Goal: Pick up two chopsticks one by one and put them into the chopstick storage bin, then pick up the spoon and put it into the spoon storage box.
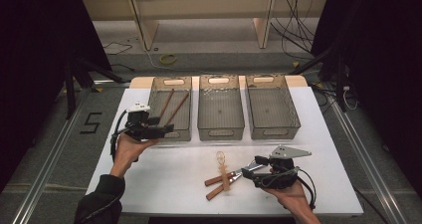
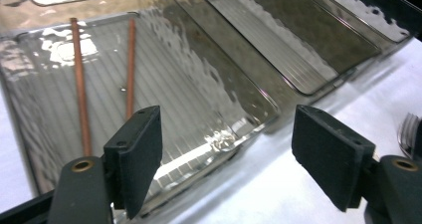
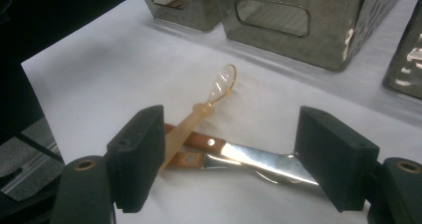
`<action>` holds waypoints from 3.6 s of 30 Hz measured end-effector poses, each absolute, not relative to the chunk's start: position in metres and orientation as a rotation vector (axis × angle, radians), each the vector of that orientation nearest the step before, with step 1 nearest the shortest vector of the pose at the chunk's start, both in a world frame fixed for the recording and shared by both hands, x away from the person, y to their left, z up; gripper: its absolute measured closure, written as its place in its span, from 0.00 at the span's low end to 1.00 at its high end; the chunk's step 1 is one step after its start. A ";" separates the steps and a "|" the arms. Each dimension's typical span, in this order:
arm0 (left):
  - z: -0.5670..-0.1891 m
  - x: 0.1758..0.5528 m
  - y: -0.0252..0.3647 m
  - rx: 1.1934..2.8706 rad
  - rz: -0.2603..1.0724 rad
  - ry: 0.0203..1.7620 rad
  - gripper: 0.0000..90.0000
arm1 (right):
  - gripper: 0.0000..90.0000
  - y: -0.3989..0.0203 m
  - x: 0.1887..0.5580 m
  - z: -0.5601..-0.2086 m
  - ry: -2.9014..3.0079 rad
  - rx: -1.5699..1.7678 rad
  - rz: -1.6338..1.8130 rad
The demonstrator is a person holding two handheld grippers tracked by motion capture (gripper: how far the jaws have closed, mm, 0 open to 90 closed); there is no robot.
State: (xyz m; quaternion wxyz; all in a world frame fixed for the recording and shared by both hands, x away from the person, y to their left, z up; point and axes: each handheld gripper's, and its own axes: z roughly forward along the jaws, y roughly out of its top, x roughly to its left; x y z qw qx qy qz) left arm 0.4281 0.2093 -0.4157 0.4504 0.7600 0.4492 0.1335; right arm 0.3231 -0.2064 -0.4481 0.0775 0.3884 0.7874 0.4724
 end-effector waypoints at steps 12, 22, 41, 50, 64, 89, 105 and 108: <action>-0.430 0.406 0.203 1.849 0.327 1.044 0.26 | 0.33 -0.187 0.335 -0.448 2.412 1.176 1.375; -0.446 0.386 0.200 1.842 0.333 1.018 0.25 | 0.33 -0.169 0.342 -0.449 2.470 1.168 1.314; -0.456 0.365 0.196 1.840 0.344 0.984 0.25 | 0.34 -0.145 0.356 -0.462 2.594 1.201 1.190; -0.458 0.357 0.195 1.835 0.354 0.950 0.25 | 0.34 -0.137 0.360 -0.469 2.646 1.232 1.142; -0.462 0.351 0.195 1.838 0.348 0.945 0.26 | 0.34 -0.129 0.364 -0.476 2.696 1.263 1.088; -0.463 0.346 0.195 1.848 0.353 0.938 0.26 | 0.55 -0.120 0.367 -0.479 2.751 1.263 1.015; -0.464 0.346 0.194 1.863 0.348 0.932 0.27 | 0.85 -0.112 0.367 -0.477 2.776 1.254 1.040; -0.464 0.346 0.194 1.862 0.346 0.931 0.27 | 0.86 -0.111 0.367 -0.477 2.777 1.240 1.037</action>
